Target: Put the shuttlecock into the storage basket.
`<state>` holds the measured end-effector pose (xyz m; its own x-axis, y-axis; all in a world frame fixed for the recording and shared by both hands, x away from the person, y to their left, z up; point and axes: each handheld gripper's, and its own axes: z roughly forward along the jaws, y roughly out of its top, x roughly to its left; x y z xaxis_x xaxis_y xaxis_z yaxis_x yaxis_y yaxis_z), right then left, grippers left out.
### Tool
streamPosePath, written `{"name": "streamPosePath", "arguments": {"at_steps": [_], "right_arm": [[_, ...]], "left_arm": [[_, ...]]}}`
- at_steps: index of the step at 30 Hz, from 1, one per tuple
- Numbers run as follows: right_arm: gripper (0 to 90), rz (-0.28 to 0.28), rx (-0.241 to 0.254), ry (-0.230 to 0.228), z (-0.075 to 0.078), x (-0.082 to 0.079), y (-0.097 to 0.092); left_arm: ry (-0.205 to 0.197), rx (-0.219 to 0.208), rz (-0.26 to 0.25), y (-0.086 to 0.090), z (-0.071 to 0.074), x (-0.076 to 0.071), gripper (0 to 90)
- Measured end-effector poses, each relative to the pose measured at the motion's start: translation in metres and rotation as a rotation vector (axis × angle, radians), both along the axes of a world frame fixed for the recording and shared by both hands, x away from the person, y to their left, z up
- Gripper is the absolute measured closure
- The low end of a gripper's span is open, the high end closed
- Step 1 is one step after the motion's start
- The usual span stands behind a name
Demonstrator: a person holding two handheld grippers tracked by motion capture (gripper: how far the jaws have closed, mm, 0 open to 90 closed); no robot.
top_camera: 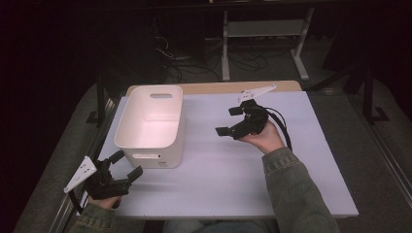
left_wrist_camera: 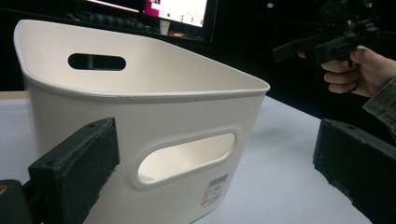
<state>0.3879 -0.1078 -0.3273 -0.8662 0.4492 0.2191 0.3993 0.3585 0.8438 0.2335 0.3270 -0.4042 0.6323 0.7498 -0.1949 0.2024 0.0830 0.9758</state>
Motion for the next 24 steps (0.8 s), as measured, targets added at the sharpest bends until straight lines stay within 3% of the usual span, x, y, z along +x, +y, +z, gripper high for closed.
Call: {"name": "streamPosePath", "arguments": {"at_steps": [12, 24], "right_arm": [[0.0, -0.034, -0.003, 0.03, -0.014, -0.008, -0.017], [0.0, -0.085, 0.016, 0.043, -0.025, -0.017, -0.046]], "left_arm": [[0.002, -0.011, 0.001, -0.001, 0.0, 0.0, 0.0], [0.001, -0.001, -0.003, -0.001, 0.0, 0.0, 0.0]]}}
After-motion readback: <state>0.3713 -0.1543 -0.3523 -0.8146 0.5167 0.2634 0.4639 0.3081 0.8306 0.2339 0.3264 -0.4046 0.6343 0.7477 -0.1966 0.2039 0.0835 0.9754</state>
